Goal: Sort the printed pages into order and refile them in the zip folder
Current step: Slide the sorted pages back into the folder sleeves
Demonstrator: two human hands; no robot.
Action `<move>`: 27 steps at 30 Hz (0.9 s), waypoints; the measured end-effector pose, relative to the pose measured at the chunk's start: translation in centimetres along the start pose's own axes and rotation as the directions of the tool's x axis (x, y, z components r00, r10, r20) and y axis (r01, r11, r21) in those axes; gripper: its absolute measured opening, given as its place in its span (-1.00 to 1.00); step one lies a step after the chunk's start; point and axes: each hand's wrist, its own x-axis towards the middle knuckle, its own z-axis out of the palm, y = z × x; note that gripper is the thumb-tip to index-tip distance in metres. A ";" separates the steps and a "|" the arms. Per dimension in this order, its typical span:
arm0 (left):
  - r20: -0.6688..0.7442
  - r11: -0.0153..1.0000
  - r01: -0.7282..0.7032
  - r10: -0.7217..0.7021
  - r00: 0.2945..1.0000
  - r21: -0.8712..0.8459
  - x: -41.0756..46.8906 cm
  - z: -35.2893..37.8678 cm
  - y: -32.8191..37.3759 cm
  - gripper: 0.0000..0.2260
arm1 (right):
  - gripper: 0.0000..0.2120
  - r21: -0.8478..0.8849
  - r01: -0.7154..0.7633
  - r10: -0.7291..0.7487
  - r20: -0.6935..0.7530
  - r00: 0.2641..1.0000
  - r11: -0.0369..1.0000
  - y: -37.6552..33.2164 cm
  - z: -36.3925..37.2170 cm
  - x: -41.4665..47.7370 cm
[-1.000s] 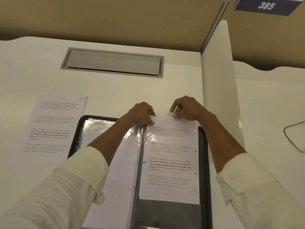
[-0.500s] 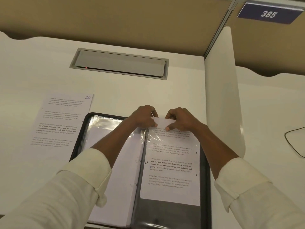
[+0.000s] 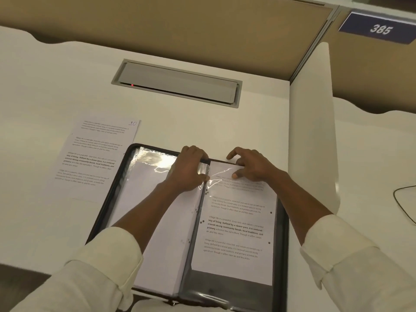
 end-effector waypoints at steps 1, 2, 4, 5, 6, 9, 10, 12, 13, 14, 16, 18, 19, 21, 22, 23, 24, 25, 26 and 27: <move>-0.009 0.999 -0.017 0.018 1.000 0.028 -0.8 0.2 -0.3 -0.43 | -0.52 -0.006 0.010 -0.010 0.034 0.999 1.000 0.0 0.0 0.0; -0.014 0.998 -0.029 0.030 0.999 0.053 -1.6 0.4 -0.6 -0.41 | -0.57 -0.014 0.020 -0.019 0.058 0.998 1.000 -0.1 0.0 -0.1; -0.014 0.995 -0.031 0.032 0.999 0.091 -3.4 1.0 -1.4 -0.39 | -0.61 0.015 0.016 -0.017 0.073 0.997 1.000 -0.3 0.1 -0.3; -0.012 0.995 -0.023 0.024 1.000 0.101 -4.2 1.5 -1.7 -0.38 | -0.60 0.046 0.006 -0.009 0.068 0.998 0.999 -0.2 0.0 -0.5; -0.022 0.994 -0.018 0.021 1.000 0.107 -5.0 1.9 -2.2 -0.37 | -0.55 0.073 -0.004 -0.001 0.058 0.998 0.997 -0.2 0.0 -0.7; -0.070 0.991 -0.013 0.022 0.997 0.130 -7.3 2.9 -3.3 -0.33 | -0.44 0.071 -0.017 0.015 0.025 1.000 0.997 -0.1 0.1 -1.3; -0.073 0.990 -0.008 0.018 0.997 0.142 -8.0 3.2 -3.5 -0.31 | -0.44 0.069 -0.017 0.017 0.007 1.000 0.997 0.0 0.3 -1.5; -0.074 0.986 -0.003 0.016 0.997 0.168 -9.0 3.7 -3.8 -0.27 | -0.48 0.102 -0.032 0.034 -0.018 0.999 0.994 0.1 0.5 -1.6; -0.081 0.984 -0.003 0.018 0.997 0.179 -9.4 3.8 -3.8 -0.26 | -0.52 0.122 -0.045 0.046 -0.011 0.999 0.992 0.1 0.5 -1.7; -0.089 0.982 -0.004 0.021 0.996 0.188 -9.6 3.9 -3.9 -0.27 | -0.57 0.131 -0.055 0.054 0.011 0.998 0.990 0.2 0.5 -1.7; -0.094 0.980 -0.008 0.027 0.995 0.198 -9.8 4.1 -4.0 -0.27 | -0.69 0.124 -0.058 0.051 0.061 0.997 0.991 0.1 0.5 -1.8; -0.088 0.977 -0.006 0.026 0.996 0.212 -9.7 4.2 -4.1 -0.28 | -0.73 0.129 -0.054 0.044 0.084 0.995 0.990 -0.1 0.4 -1.8; -0.081 0.975 -0.007 0.026 0.996 0.223 -9.6 4.1 -4.2 -0.28 | -0.71 0.139 -0.064 0.051 0.092 0.994 0.988 -0.1 0.4 -1.8; -0.062 0.962 -0.026 0.044 0.997 0.272 -9.5 3.9 -4.4 -0.29 | -0.66 0.131 -0.086 0.071 0.117 0.991 0.988 -0.1 0.1 -1.9; -0.057 0.951 -0.041 0.061 0.996 0.305 -9.4 3.7 -4.6 -0.30 | -0.65 0.114 -0.093 0.078 0.127 0.989 0.989 -0.1 0.1 -1.9; -0.056 0.941 -0.056 0.079 0.995 0.333 -9.4 3.6 -4.8 -0.30 | -0.66 0.104 -0.093 0.080 0.128 0.989 0.990 -0.1 0.1 -1.9; -0.056 0.936 -0.071 0.095 0.994 0.345 -9.3 3.4 -5.0 -0.30 | -0.69 0.101 -0.091 0.079 0.120 0.990 0.991 -0.1 0.2 -1.9; -0.054 0.935 -0.082 0.107 0.993 0.345 -9.3 3.3 -5.2 -0.30 | -0.72 0.103 -0.091 0.079 0.108 0.991 0.991 -0.1 0.3 -1.9; -0.049 0.935 -0.091 0.114 0.992 0.343 -9.3 3.2 -5.4 -0.30 | -0.74 0.103 -0.093 0.083 0.093 0.992 0.990 -0.1 0.4 -1.9; -0.045 0.934 -0.095 0.118 0.992 0.344 -9.2 3.2 -5.6 -0.29 | -0.76 0.101 -0.096 0.089 0.078 0.993 0.990 -0.1 0.5 -2.0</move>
